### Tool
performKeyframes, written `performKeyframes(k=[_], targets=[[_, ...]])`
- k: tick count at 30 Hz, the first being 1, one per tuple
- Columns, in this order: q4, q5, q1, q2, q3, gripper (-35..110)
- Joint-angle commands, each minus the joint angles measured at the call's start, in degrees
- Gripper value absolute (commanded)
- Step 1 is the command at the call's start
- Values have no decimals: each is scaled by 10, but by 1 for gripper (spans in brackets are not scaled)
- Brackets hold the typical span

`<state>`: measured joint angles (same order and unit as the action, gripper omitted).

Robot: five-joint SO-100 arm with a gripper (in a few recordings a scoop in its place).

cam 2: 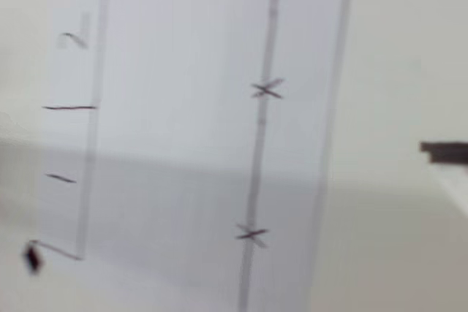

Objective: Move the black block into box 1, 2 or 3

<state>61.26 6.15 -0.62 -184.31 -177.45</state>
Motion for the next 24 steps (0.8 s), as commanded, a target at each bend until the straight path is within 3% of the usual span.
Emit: performKeyframes(k=[1,10,14,24], targets=[[80,7,-6,-8,-5,21],[156,-53,-6,-9,-5,20],[155,-69,-2,-9,-5,0],[153,-76,-2,-9,-5,0]])
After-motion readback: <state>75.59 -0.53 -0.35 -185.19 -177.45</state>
